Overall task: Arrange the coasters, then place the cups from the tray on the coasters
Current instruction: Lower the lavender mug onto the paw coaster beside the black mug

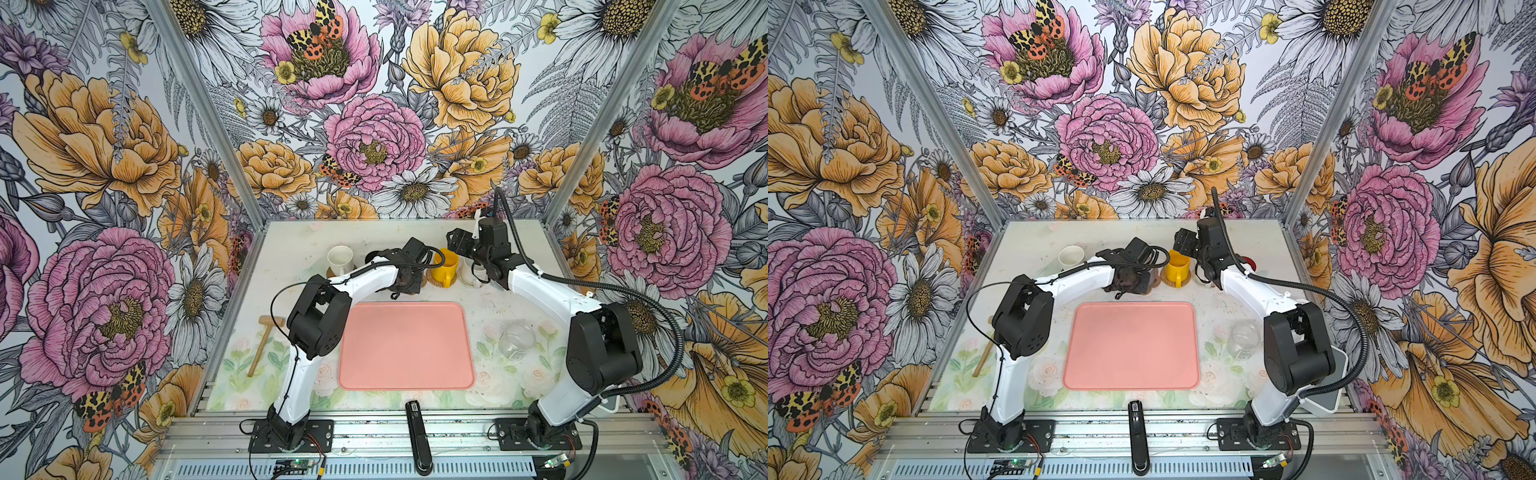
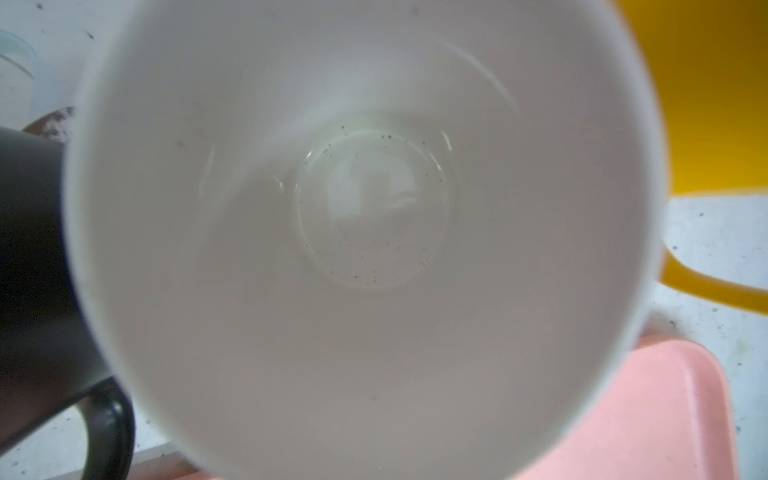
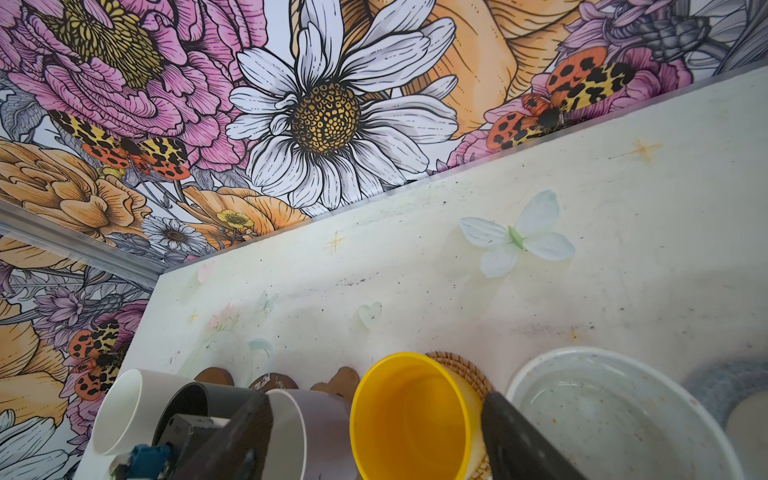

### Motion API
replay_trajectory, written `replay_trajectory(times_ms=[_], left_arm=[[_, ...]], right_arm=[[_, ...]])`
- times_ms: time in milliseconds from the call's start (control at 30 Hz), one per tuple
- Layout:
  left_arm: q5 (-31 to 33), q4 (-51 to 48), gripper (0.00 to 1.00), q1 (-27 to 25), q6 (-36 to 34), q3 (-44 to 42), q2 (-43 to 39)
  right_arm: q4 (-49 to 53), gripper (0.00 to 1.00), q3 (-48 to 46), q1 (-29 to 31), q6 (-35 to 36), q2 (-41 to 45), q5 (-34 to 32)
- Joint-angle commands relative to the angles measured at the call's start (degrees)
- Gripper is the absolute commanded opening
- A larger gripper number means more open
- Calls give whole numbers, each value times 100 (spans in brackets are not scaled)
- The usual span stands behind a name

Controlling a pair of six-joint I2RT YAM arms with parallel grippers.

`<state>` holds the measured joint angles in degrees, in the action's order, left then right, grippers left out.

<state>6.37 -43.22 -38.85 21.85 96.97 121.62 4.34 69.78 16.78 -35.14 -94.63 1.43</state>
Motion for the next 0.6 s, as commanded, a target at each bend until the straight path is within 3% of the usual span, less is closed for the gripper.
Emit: replay_trajectory(times_ms=[0,167,567], left_arm=[[31,220,17,48,-90,191,2],[-11,219,28,44,-84,209,-3],[-38,218,33,27,-74,207,-66]], right_arm=[[-153,81,-17,-52,-48,-22,68],[-157,81,-26,-68,-37,-15,68],[-170,81,-79,-95,-47,16,68]])
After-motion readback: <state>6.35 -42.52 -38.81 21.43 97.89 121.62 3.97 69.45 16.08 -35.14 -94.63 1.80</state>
